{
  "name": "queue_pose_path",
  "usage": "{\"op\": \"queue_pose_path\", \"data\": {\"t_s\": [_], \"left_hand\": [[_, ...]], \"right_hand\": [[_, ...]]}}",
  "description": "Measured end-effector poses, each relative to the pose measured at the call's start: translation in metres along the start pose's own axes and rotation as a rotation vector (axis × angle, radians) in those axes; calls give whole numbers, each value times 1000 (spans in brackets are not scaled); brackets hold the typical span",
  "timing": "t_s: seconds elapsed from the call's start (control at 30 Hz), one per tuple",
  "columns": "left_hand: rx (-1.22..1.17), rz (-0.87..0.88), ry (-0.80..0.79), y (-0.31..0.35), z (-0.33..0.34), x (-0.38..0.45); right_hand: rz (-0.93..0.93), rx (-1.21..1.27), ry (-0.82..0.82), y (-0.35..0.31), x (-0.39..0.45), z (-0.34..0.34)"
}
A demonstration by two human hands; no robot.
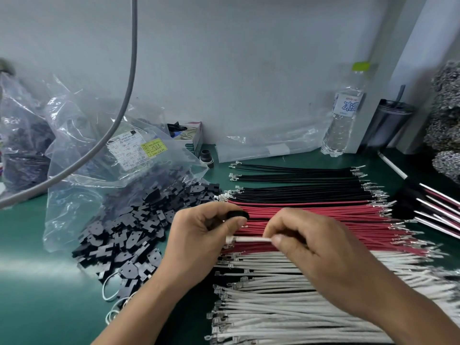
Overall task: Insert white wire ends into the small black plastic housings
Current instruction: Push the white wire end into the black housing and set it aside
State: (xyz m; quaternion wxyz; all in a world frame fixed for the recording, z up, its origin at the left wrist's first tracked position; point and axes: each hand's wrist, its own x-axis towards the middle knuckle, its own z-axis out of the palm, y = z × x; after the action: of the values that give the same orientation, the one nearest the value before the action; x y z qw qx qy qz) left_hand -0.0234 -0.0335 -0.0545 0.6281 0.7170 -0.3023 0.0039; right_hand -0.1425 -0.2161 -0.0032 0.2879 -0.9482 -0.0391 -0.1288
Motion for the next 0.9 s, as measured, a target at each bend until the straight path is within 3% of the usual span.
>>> {"op": "queue_pose_path", "data": {"t_s": [0.1, 0.2, 0.67, 0.9], "left_hand": [[-19, -28, 10, 2, -1, 0], [-42, -45, 5, 5, -1, 0], [-322, -214, -25, 17, -2, 2], [-293, -223, -16, 20, -4, 2]], "right_hand": [[-16, -171, 203, 3, 1, -6], [2, -262, 294, 7, 4, -7], [-84, -154, 386, 15, 6, 0], [-140, -131, 394, 18, 6, -5]]}}
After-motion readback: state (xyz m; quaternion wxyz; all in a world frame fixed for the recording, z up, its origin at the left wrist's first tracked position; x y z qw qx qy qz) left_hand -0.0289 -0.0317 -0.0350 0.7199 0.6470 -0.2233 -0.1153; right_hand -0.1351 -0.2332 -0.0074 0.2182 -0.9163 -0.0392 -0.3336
